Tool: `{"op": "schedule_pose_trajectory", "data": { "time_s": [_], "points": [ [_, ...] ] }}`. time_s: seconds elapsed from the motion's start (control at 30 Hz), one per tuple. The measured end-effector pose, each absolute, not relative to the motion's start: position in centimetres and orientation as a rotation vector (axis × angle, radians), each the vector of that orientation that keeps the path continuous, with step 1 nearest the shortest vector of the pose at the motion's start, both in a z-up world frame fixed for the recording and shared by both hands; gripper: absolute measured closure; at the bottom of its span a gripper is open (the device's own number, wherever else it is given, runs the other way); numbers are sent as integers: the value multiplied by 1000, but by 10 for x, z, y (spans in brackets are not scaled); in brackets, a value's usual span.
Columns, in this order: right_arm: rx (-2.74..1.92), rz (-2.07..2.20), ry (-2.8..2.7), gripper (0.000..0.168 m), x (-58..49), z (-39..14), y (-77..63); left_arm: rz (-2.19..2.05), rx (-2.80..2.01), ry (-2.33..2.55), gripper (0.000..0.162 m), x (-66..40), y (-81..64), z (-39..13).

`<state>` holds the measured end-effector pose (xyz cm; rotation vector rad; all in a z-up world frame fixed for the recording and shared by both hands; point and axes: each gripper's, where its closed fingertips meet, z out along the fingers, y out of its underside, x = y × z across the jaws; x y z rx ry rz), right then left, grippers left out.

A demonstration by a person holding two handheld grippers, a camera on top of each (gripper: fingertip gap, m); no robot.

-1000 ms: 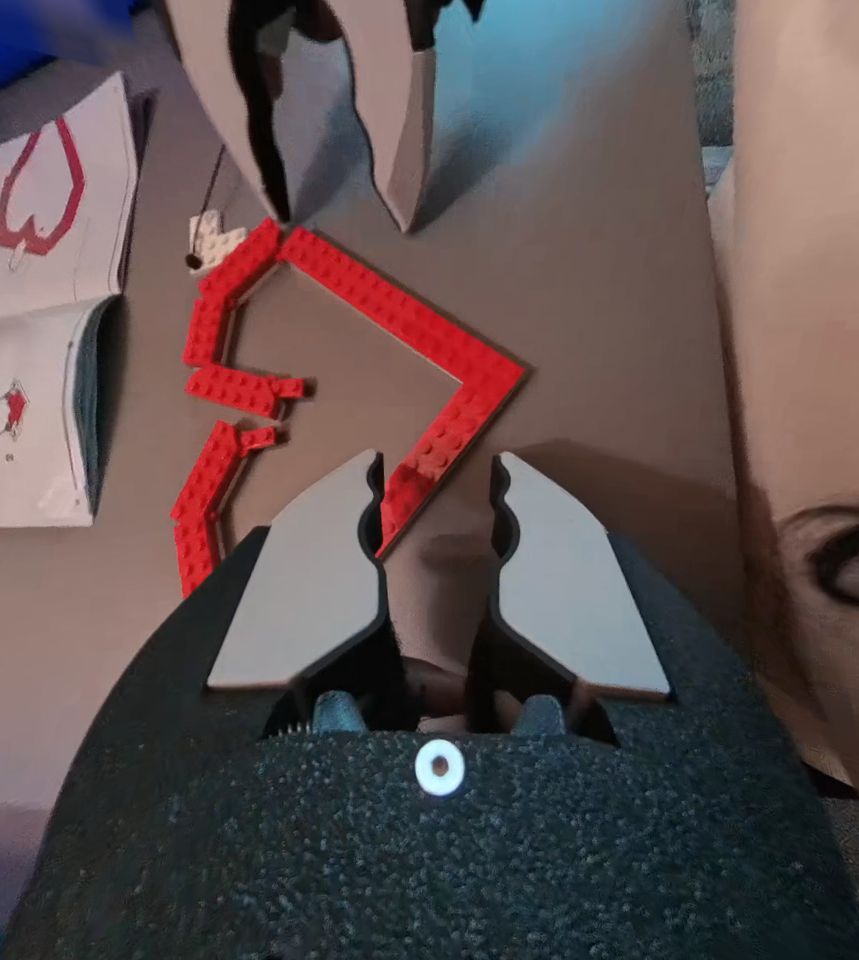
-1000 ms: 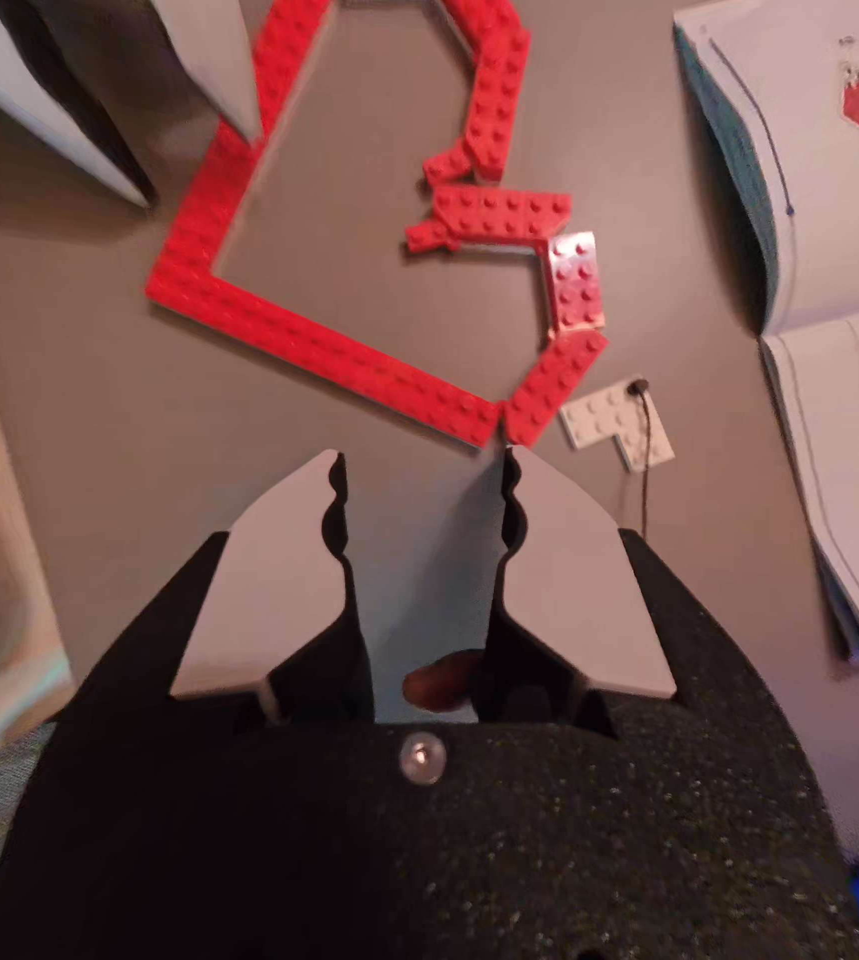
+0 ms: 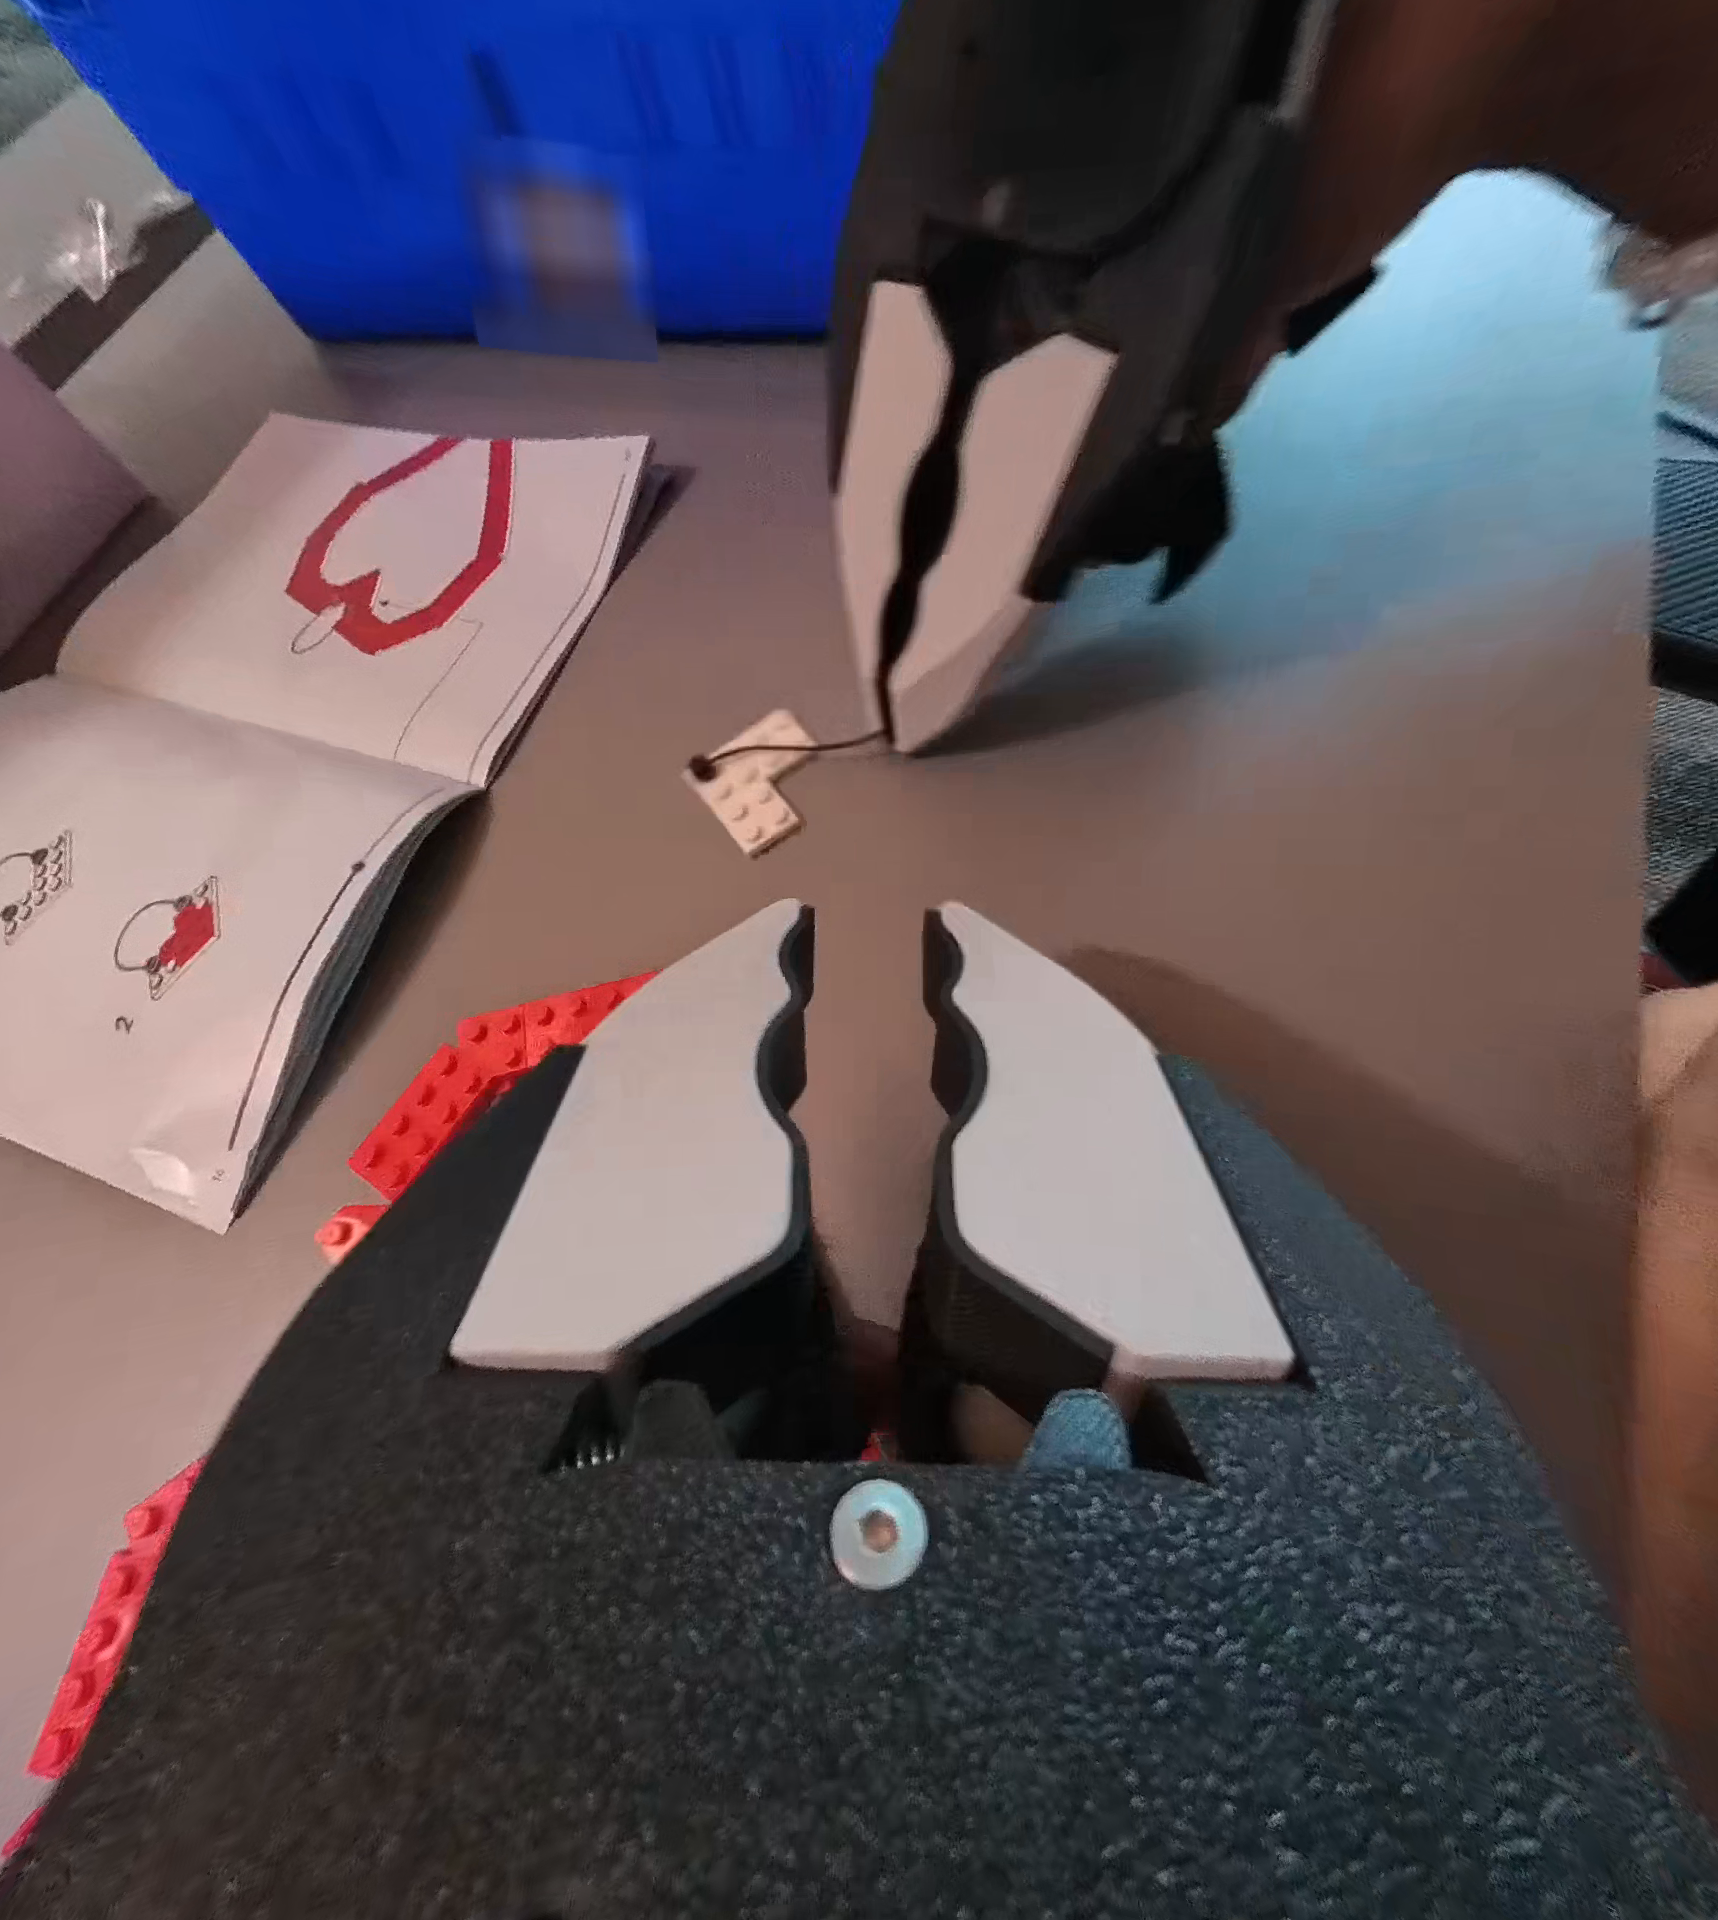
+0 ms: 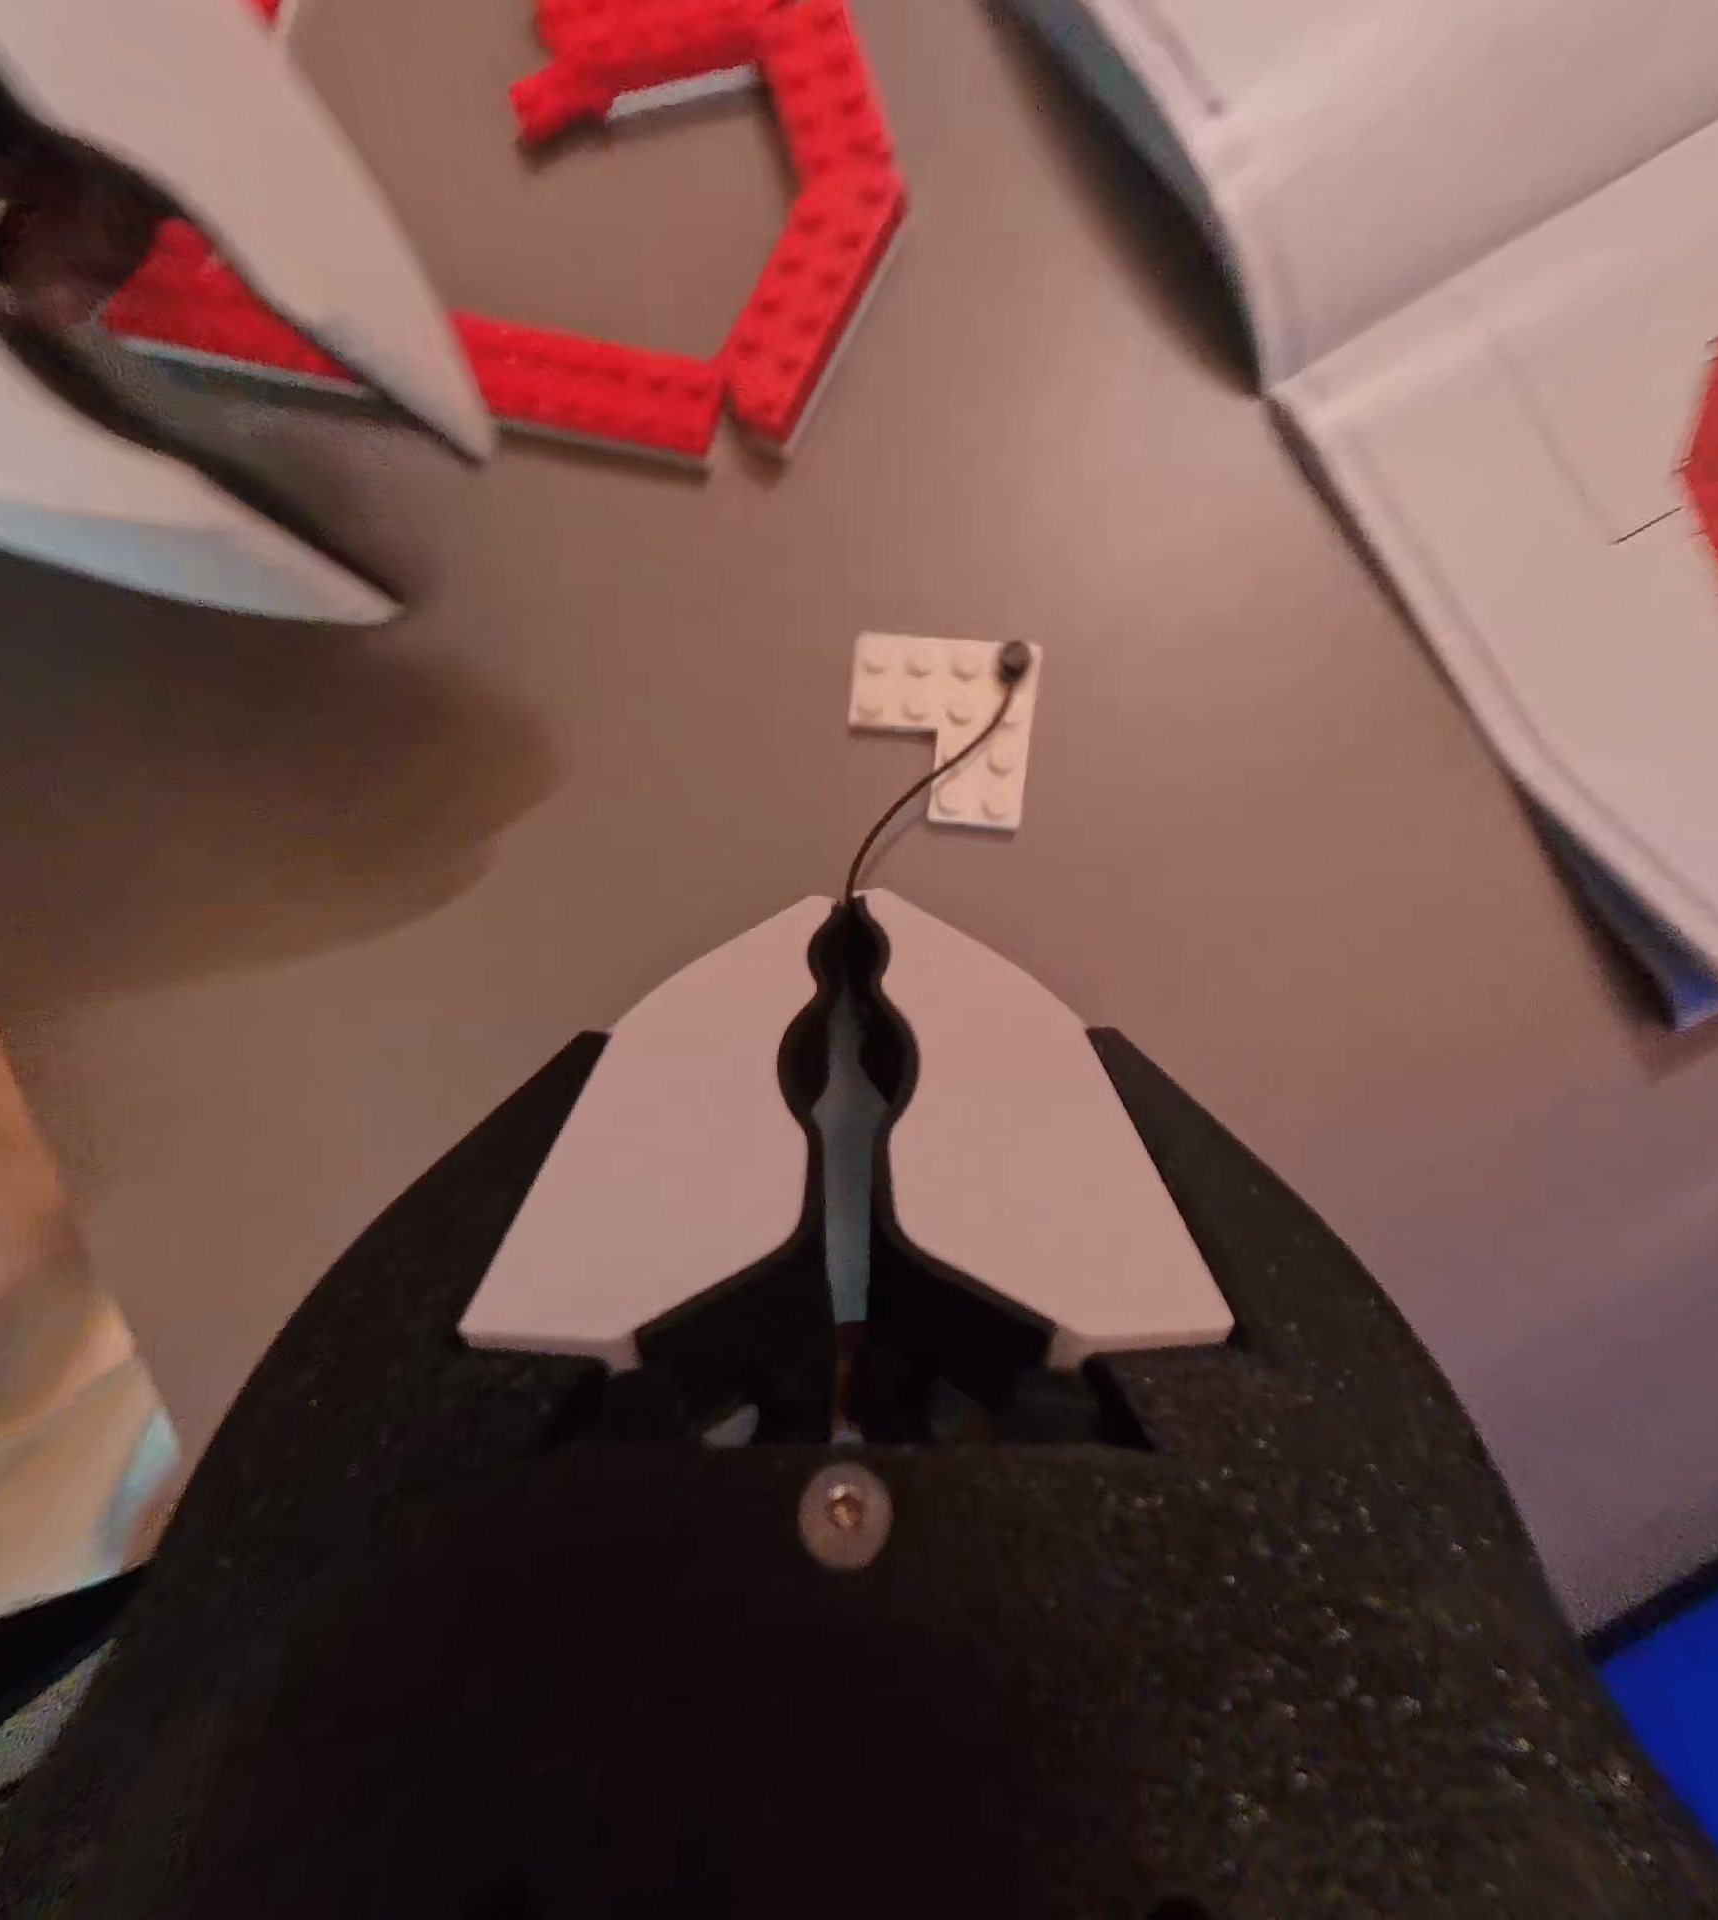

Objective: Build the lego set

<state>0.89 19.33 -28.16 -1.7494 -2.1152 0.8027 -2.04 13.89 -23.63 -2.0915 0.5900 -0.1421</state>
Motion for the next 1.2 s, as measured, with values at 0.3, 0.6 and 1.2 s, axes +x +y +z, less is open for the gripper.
{"op": "schedule_pose_trajectory", "data": {
  "time_s": [0.3, 0.6, 1.2],
  "points": [
    [-1827, 812, -2167, 161, 48, -281, 163, -155, -2114, 623, 155, -3, 146, -248],
    [-1663, 720, -2132, 148, 41, -254, 194, 35, -2040, 743, 160, -5, 137, -247],
    [-1701, 683, -2269, 157, 5, -265, 198, 411, -2063, 939, 158, -14, 181, -257]
  ]
}}
